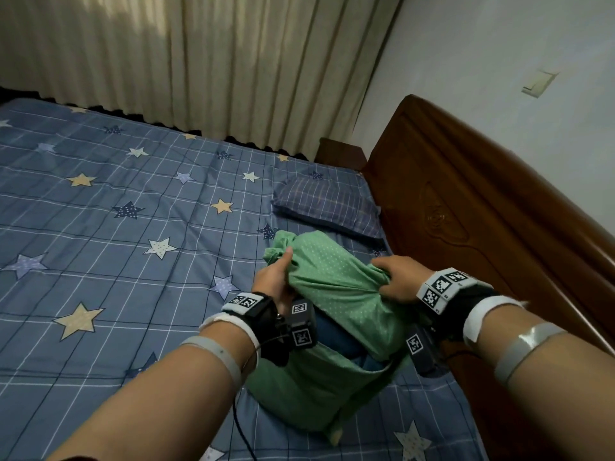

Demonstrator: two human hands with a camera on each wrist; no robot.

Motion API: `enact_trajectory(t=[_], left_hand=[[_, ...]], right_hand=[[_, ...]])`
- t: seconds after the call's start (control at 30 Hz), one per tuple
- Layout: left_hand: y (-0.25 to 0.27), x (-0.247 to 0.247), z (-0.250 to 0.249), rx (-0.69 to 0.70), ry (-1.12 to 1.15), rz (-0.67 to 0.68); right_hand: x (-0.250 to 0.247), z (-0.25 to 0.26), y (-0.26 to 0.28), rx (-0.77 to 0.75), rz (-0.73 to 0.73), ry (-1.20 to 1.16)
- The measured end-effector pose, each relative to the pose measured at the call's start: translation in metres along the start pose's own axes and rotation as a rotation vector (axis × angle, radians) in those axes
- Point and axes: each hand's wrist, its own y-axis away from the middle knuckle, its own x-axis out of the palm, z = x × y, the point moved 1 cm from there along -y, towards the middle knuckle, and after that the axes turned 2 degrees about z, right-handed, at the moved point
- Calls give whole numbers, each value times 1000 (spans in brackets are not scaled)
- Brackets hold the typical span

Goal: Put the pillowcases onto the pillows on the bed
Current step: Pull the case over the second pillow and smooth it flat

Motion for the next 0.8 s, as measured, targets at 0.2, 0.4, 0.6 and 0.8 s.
enact_trajectory(t=[0.2,0.4,0.6,0.8], left_hand=[[11,22,41,-90,-208,132],[19,19,55,-142,-200,104],[11,-1,56,-134,-171,0],[-18,-31,65,-113,-552,-212]], right_hand=[[-9,20,-22,226,-37,-108],[14,30,-27,286,40,-36],[15,29,-16,226,-45,-6],[1,41,-13,136,-379,40]])
